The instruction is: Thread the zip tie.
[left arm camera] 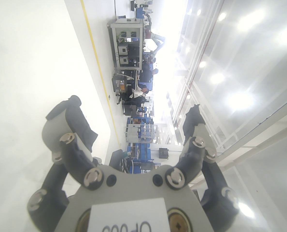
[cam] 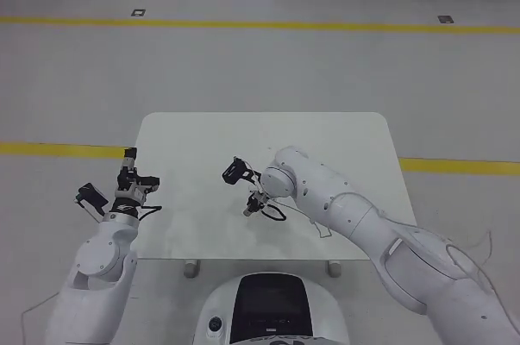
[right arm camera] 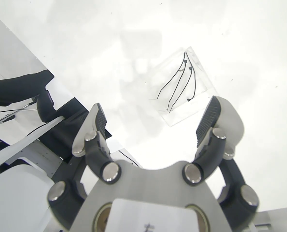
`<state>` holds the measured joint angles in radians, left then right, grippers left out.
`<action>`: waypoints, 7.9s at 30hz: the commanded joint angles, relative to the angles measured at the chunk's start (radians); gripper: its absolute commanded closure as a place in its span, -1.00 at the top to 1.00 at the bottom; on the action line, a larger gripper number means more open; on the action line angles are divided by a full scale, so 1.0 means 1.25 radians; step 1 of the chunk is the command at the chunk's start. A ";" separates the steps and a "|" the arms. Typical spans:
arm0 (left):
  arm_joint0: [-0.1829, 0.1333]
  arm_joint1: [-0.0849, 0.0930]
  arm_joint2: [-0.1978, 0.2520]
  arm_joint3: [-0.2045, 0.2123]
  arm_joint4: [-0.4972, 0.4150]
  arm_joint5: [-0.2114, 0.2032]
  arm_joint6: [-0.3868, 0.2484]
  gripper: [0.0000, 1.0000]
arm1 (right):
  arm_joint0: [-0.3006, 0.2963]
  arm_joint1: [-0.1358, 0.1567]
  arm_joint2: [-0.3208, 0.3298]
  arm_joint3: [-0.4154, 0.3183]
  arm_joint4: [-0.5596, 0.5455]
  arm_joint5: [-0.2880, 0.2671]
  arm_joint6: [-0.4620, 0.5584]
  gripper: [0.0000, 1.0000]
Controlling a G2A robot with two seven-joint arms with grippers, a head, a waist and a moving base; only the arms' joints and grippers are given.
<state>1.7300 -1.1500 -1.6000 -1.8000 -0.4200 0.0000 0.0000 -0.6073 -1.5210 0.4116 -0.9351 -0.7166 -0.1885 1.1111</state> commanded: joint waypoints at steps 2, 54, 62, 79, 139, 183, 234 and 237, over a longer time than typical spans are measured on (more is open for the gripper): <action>0.000 0.000 0.000 0.000 0.000 0.000 0.000 1.00 | 0.000 0.000 0.000 0.000 -0.001 0.000 0.000 1.00; 0.000 0.000 0.000 0.000 0.000 0.000 0.000 1.00 | -0.007 -0.086 0.015 0.179 -0.061 0.065 -0.086 -0.54; 0.000 0.000 0.000 0.000 0.000 0.000 0.000 1.00 | 0.011 -0.129 0.005 0.275 -0.043 0.043 -0.105 -0.62; 0.000 0.000 0.000 0.000 0.000 0.000 0.000 1.00 | 0.038 -0.215 -0.013 0.431 -0.034 0.009 -0.123 -0.58; 0.000 0.000 0.000 0.000 0.000 0.000 0.000 1.00 | 0.052 -0.320 0.003 0.600 -0.090 0.026 -0.134 -0.74; 0.000 0.000 0.000 0.000 0.000 0.000 0.000 1.00 | 0.094 -0.295 0.033 0.583 -0.140 -0.041 -0.113 -1.00; 0.000 0.000 0.000 0.000 0.000 0.000 0.000 1.00 | -0.115 -0.022 0.322 0.074 -0.030 -0.121 -0.181 -1.00; 0.000 0.000 0.000 0.000 0.000 0.000 0.000 1.00 | -0.115 -0.022 0.322 0.074 -0.030 -0.121 -0.181 -1.00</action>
<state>1.7300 -1.1500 -1.6000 -1.8000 -0.4200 0.0000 0.0000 -0.7509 -1.5487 0.8138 -0.8425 -0.7544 -0.3400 0.8847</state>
